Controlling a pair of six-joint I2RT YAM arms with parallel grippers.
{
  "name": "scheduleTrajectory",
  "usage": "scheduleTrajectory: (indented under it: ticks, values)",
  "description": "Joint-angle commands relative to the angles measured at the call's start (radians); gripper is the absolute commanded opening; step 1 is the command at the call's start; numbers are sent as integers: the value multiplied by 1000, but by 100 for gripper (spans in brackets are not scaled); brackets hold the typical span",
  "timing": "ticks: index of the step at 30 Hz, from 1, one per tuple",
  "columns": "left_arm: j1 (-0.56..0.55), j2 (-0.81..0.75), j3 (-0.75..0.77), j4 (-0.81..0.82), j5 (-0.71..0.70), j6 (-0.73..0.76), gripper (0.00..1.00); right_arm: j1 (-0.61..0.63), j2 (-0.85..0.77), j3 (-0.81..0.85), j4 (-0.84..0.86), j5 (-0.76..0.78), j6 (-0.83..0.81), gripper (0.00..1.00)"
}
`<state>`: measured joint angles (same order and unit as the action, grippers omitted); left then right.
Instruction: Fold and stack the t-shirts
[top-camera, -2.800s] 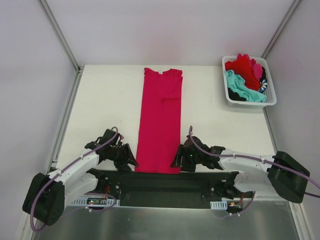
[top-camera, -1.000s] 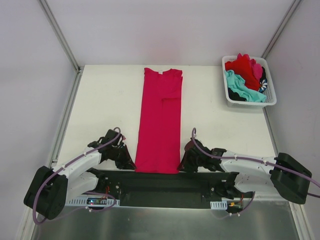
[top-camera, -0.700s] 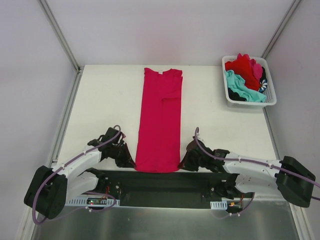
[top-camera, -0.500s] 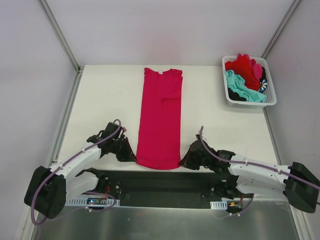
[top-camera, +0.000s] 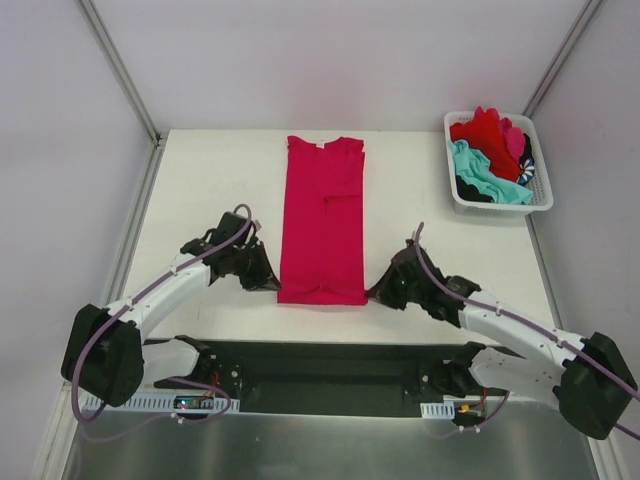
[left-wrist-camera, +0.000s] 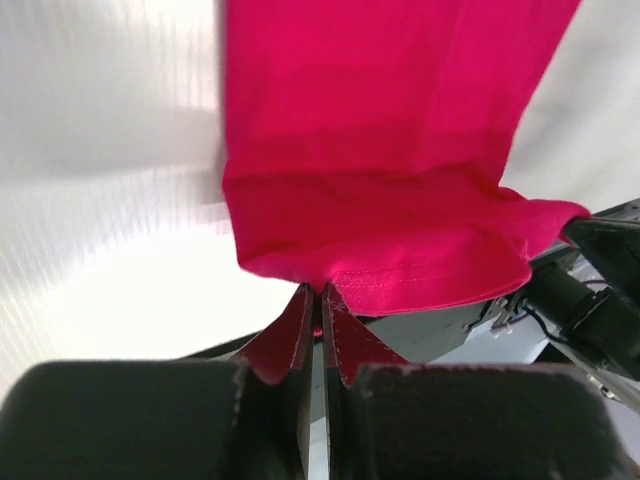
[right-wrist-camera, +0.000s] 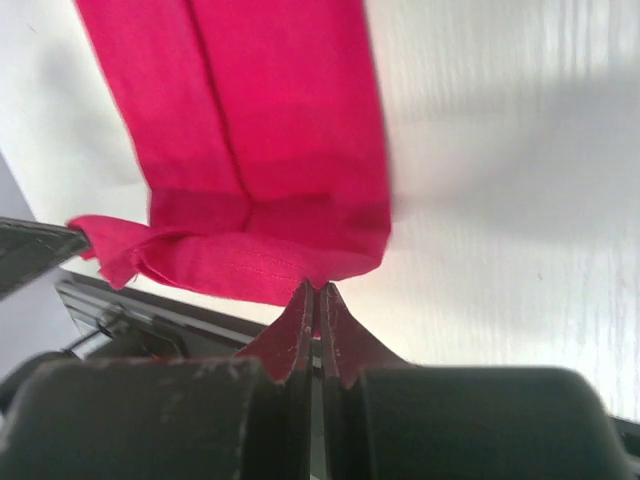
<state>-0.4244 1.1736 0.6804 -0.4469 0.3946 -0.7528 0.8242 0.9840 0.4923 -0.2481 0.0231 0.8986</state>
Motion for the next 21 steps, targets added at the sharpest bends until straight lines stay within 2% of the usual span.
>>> scheduleTrajectory:
  ticks: [1, 6, 13, 21]
  values:
    - [22, 41, 108, -7, -30, 72, 0, -102, 96, 170, -22, -101, -164, 0]
    - [49, 110, 194, -9, -33, 105, 0, -138, 226, 299, -39, -156, -239, 0]
    - [99, 228, 306, -9, -36, 162, 0, -266, 373, 419, -46, -245, -351, 0]
    - [136, 328, 418, -7, -26, 213, 0, -321, 553, 586, -82, -307, -435, 0]
